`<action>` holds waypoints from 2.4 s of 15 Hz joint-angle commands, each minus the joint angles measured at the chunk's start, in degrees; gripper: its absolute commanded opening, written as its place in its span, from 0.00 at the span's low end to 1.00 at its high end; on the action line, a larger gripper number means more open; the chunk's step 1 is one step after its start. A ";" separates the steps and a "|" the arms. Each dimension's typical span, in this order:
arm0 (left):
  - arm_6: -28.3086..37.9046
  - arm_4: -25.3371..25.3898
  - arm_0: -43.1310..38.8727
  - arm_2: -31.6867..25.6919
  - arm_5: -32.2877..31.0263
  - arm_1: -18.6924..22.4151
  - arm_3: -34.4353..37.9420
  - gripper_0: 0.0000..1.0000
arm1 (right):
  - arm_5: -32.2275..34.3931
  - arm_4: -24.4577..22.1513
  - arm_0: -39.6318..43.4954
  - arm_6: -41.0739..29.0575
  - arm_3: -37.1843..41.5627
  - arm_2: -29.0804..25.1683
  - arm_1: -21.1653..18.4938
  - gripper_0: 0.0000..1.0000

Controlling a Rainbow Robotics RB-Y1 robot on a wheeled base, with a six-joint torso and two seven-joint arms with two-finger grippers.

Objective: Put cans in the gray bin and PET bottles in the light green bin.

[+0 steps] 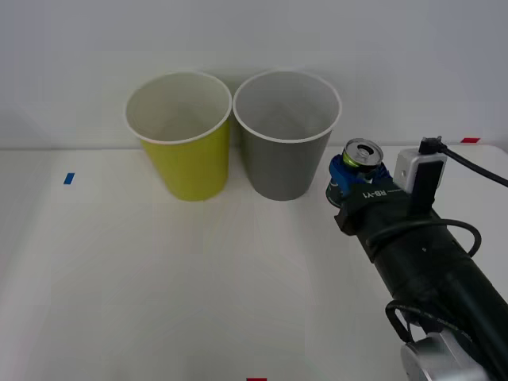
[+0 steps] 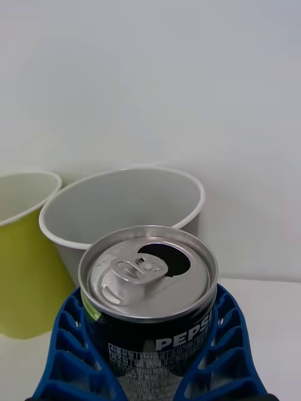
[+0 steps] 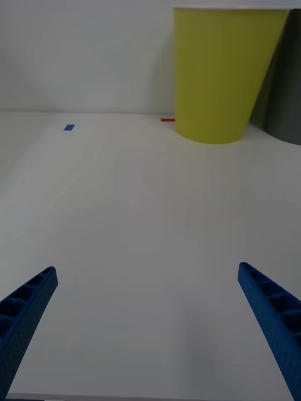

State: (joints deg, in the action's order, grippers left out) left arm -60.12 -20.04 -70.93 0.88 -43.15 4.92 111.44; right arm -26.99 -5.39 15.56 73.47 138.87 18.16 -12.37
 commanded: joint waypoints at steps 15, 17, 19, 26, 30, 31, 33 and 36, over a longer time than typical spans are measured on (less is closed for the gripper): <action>0.00 0.00 0.00 0.00 0.00 0.00 0.00 1.00 | -25.48 -11.75 -32.79 -12.29 -9.76 -1.37 7.36 0.00; 0.00 0.00 0.00 0.00 0.00 0.00 0.00 1.00 | -24.87 -10.87 -34.99 -12.12 -11.69 -1.55 7.54 0.00; 0.00 0.00 0.00 0.00 0.00 0.00 0.00 1.00 | -24.87 -7.62 -37.10 -11.33 -12.48 -2.34 6.92 0.00; 0.00 0.00 0.00 0.00 0.00 0.00 0.00 1.00 | -14.76 -4.10 -40.79 -7.28 -20.66 -4.54 7.36 0.00; 0.00 0.00 0.00 0.00 0.00 0.00 0.00 1.00 | -10.10 -4.19 -41.49 -5.09 -24.43 -5.50 6.92 0.00; 0.00 0.00 0.00 0.00 0.00 0.00 0.00 1.00 | -9.49 -4.19 -41.67 -4.82 -25.05 -5.50 6.75 0.00; 0.00 0.00 0.00 0.00 0.00 0.00 0.00 1.00 | -6.94 -3.93 -42.46 -4.65 -27.69 -5.59 5.95 0.00; 0.00 0.00 0.00 0.00 0.00 0.00 0.00 1.00 | -4.74 -2.26 -44.13 -4.47 -30.67 -5.50 5.43 0.00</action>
State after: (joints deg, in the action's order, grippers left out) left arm -60.12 -20.04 -70.93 0.88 -43.15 4.92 111.44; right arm -32.20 -8.05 -28.09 68.89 109.03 12.58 -6.68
